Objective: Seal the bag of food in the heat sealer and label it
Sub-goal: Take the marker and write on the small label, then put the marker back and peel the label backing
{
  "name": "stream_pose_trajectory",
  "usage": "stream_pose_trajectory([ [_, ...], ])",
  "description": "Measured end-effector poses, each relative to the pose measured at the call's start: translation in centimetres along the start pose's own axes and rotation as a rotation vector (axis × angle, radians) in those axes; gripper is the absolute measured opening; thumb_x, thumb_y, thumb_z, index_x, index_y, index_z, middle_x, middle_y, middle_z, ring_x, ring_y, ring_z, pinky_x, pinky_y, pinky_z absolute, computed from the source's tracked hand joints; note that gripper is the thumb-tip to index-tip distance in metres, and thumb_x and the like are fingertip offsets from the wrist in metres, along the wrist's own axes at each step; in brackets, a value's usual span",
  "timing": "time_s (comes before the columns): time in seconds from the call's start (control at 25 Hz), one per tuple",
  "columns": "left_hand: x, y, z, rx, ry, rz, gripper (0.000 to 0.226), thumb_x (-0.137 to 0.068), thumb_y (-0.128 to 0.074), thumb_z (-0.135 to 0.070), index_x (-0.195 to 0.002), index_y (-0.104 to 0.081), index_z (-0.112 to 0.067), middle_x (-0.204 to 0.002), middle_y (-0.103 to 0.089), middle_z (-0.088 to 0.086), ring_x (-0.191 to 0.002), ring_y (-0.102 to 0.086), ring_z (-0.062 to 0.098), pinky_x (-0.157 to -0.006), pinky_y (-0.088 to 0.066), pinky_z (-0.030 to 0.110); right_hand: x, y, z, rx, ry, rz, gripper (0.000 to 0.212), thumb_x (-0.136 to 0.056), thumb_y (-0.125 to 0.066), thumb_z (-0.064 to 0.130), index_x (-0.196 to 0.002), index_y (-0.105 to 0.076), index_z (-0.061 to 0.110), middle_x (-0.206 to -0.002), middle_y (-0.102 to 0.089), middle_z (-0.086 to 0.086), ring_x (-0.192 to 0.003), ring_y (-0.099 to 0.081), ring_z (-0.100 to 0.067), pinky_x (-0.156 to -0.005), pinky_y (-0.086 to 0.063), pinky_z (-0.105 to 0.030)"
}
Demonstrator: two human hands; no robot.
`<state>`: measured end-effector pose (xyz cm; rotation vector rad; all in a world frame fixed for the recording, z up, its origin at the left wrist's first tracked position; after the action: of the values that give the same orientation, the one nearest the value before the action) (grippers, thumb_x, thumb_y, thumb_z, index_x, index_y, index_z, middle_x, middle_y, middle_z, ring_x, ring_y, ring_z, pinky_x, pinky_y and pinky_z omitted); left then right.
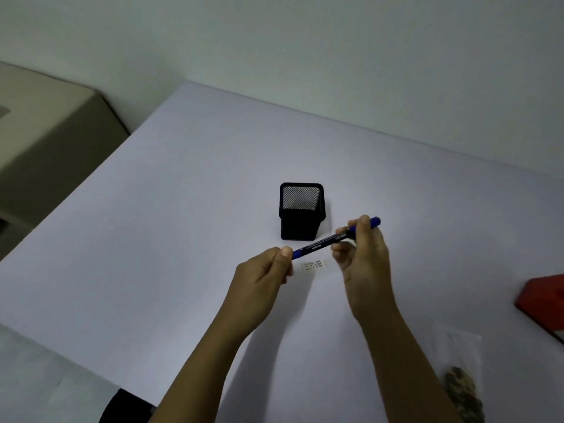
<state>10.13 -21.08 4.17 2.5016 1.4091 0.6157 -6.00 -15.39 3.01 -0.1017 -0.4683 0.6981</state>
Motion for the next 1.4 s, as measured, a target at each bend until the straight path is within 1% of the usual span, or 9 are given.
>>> stream_pose_trajectory([
  [0.16,-5.4,2.7,-0.9,-0.082,-0.035,-0.242,0.025,-0.1,-0.035,-0.03,-0.106,-0.058,-0.023,-0.102,-0.064,0.002,-0.101,-0.062,0.023,-0.089,-0.046,0.033,-3.4,-1.3,7.3,0.398,0.519,-0.081,0.013,-0.096,-0.046,0.028,-0.087,-0.049,0.019,-0.074,-0.062,0.004,-0.063,-0.064,-0.005,-0.069,-0.054,-0.028],
  [0.28,-8.8,1.8,0.3,-0.268,0.029,-0.201,0.039,-0.099,-0.037,-0.024,-0.134,-0.047,-0.01,-0.133,-0.056,0.011,-0.123,-0.05,0.027,-0.101,-0.037,0.031,-5.5,-5.3,7.2,0.722,0.641,0.074,0.019,-0.094,-0.05,0.029,-0.106,-0.046,0.015,-0.083,-0.064,-0.004,-0.074,-0.064,-0.019,-0.068,-0.053,-0.031],
  [0.4,-9.8,0.1,0.5,-0.348,-0.05,-0.132,0.033,-0.098,-0.035,-0.019,-0.122,-0.056,-0.008,-0.111,-0.066,0.015,-0.102,-0.058,0.032,-0.083,-0.045,0.034,-7.2,-7.8,3.0,1.124,0.604,0.243,0.024,-0.095,-0.047,0.034,-0.112,-0.044,0.017,-0.089,-0.063,-0.007,-0.078,-0.062,-0.022,-0.067,-0.054,-0.035],
  [0.56,-10.4,-0.1,0.7,-0.348,-0.073,-0.153,0.029,-0.097,-0.034,-0.015,-0.102,-0.061,-0.005,-0.084,-0.063,0.012,-0.076,-0.056,0.028,-0.062,-0.038,0.03,-8.2,-8.8,1.5,1.367,0.663,0.228,0.025,-0.096,-0.043,0.035,-0.107,-0.048,0.013,-0.096,-0.062,-0.01,-0.089,-0.055,-0.027,-0.083,-0.042,-0.041],
  [0.76,-10.4,-0.2,0.4,-0.376,-0.099,-0.156,0.029,-0.097,-0.034,-0.015,-0.102,-0.06,-0.003,-0.089,-0.066,0.016,-0.082,-0.059,0.032,-0.068,-0.046,0.036,-9.1,-8.0,2.2,1.514,0.714,0.054,0.035,-0.095,-0.043,0.036,-0.119,-0.053,0.012,-0.123,-0.051,-0.01,-0.111,-0.046,-0.027,-0.088,-0.036,-0.04],
  [0.92,-9.5,0.5,0.6,-0.214,-0.077,-0.212,0.034,-0.099,-0.038,-0.02,-0.129,-0.05,-0.01,-0.108,-0.062,0.004,-0.092,-0.061,0.017,-0.075,-0.044,0.021,-10.5,-6.4,1.6,1.452,0.58,0.131,0.062,-0.093,-0.039,0.05,-0.144,-0.024,0.018,-0.147,-0.034,-0.01,-0.132,-0.032,-0.029,-0.103,-0.031,-0.047],
  [1.08,-5.0,2.0,3.0,-0.058,-0.142,-0.499,0.017,-0.094,-0.05,-0.014,-0.107,-0.061,-0.013,-0.095,-0.061,-0.003,-0.076,-0.057,0.004,-0.067,-0.042,0.002,-9.3,0.6,1.7,0.937,0.583,-0.078,0.037,-0.095,-0.046,0.029,-0.127,-0.05,0.01,-0.119,-0.058,-0.012,-0.11,-0.053,-0.03,-0.093,-0.045,-0.042],
  [1.16,-4.6,-0.9,5.5,-0.161,-0.125,-0.35,0.012,-0.09,-0.057,-0.013,-0.098,-0.065,-0.014,-0.093,-0.063,0.002,-0.076,-0.058,0.009,-0.069,-0.04,0.004,-8.4,3.3,-1.8,0.995,0.504,0.009,0.029,-0.089,-0.05,0.021,-0.113,-0.06,0.008,-0.103,-0.061,-0.013,-0.095,-0.059,-0.03,-0.082,-0.046,-0.034],
  [1.4,-5.4,-6.6,6.8,-0.559,-0.293,-0.129,0.026,-0.082,-0.069,-0.021,-0.106,-0.069,-0.011,-0.097,-0.062,0.01,-0.084,-0.059,0.024,-0.065,-0.049,0.027,-6.0,3.5,-7.0,1.356,0.566,0.339,0.055,-0.076,-0.048,0.057,-0.117,-0.064,0.023,-0.103,-0.056,-0.004,-0.087,-0.053,-0.018,-0.073,-0.043,-0.032],
])
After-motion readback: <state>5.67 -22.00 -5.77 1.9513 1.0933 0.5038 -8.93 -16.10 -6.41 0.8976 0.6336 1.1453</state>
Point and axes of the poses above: each hand's wrist, its own x-axis away from the middle knuckle, its own y-axis out of the back of the hand, z = x × y, the point moved 9 cm from there along -x, towards the middle knuckle
